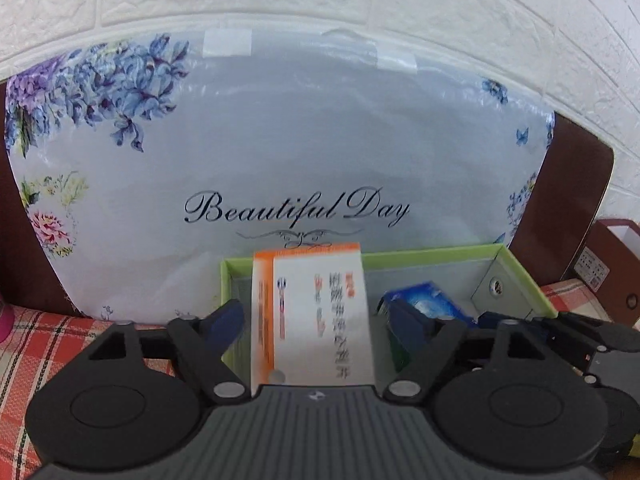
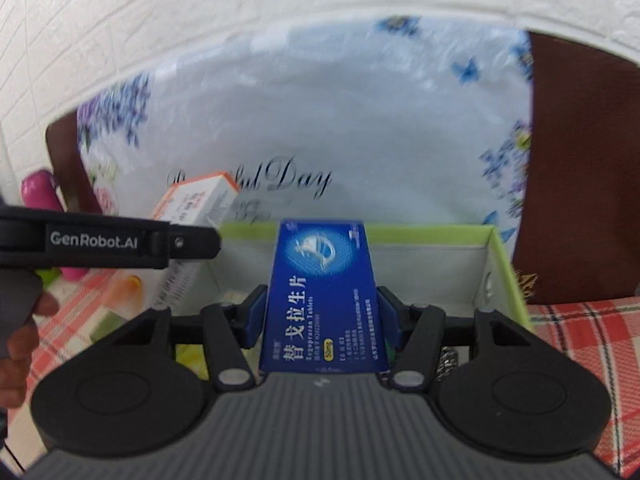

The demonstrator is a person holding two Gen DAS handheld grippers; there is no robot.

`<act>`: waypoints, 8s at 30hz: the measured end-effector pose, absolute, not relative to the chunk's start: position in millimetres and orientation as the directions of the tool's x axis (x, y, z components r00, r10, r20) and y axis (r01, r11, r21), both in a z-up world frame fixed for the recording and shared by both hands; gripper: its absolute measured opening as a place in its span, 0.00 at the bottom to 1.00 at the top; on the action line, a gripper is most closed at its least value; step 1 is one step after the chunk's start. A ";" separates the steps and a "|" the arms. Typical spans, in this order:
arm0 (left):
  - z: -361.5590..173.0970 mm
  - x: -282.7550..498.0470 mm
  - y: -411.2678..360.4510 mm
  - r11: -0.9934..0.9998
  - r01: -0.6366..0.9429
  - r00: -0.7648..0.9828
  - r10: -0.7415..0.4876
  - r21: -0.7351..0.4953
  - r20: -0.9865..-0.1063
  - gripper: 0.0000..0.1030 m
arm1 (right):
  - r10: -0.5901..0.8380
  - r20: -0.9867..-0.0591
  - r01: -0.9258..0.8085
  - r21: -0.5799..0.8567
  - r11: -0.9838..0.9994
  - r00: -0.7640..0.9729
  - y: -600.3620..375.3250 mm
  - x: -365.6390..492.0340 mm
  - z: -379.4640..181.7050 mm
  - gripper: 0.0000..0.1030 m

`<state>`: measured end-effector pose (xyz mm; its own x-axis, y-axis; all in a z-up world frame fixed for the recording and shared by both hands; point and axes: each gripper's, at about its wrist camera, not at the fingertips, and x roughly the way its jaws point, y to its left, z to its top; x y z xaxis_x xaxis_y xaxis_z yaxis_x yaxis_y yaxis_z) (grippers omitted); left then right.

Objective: Organize objects
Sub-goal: 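Place both medicine boxes into the lime-green box and release, then grasp the gold box with the right gripper, then lift the white glove with the left gripper while right holds gold box, then carry glove and gold box into the lime-green box and release both, then move both grippers back to the remaining items on the table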

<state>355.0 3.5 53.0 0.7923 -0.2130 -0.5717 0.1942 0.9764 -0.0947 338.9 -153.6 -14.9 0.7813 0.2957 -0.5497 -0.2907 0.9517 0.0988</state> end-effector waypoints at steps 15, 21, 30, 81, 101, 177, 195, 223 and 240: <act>89.1 277.4 0.3 0.985 0.147 0.838 -0.173 -0.092 -0.518 0.88 | 0.219 -0.418 -0.231 0.023 0.973 0.882 -201.2 251.2 29.1 1.00; 98.9 217.4 -13.7 0.989 0.132 0.823 -0.148 -0.070 -0.548 0.88 | 0.209 -0.397 -0.201 0.063 0.978 0.894 -224.2 186.8 40.9 1.00; 82.6 134.2 -31.2 0.987 0.156 0.823 -0.153 -0.042 -0.547 0.88 | 0.196 -0.398 -0.182 0.074 0.981 0.896 -234.5 97.7 31.4 1.00; -3.0 161.5 -54.9 0.917 0.268 0.625 -0.399 -0.295 -0.671 0.54 | 0.229 -0.636 -0.196 0.124 0.973 0.737 -236.8 29.2 -60.6 0.29; -15.7 50.0 40.0 0.955 0.261 0.539 -0.263 -0.138 -0.800 0.56 | 0.262 -0.649 -0.245 0.118 0.962 0.714 -235.7 6.7 -53.2 0.34; 114.2 225.3 -6.7 0.894 0.356 0.773 -0.446 -0.273 -0.451 0.08 | 0.326 -0.443 -0.320 0.091 0.943 0.835 -229.7 185.3 48.0 0.29; 40.4 355.3 -36.5 0.957 0.261 0.766 -0.285 -0.126 -0.576 0.80 | 0.235 -0.403 -0.279 -0.053 0.959 0.884 -211.2 309.2 -10.6 0.87; 85.5 152.3 -22.9 0.994 0.094 0.857 -0.106 -0.049 -0.505 0.90 | 0.261 -0.336 -0.219 0.158 0.963 0.905 -246.8 118.8 37.0 1.00; 39.8 96.9 -27.2 0.995 0.085 0.794 -0.104 -0.060 -0.599 0.90 | 0.238 -0.457 -0.142 0.235 0.962 0.857 -256.8 38.4 -12.6 1.00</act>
<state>96.9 -27.2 39.8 0.7941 -0.1042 -0.5987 0.0854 0.9946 -0.0598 38.4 -256.8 -12.6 0.8568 0.2382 -0.4574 -0.1418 0.9616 0.2351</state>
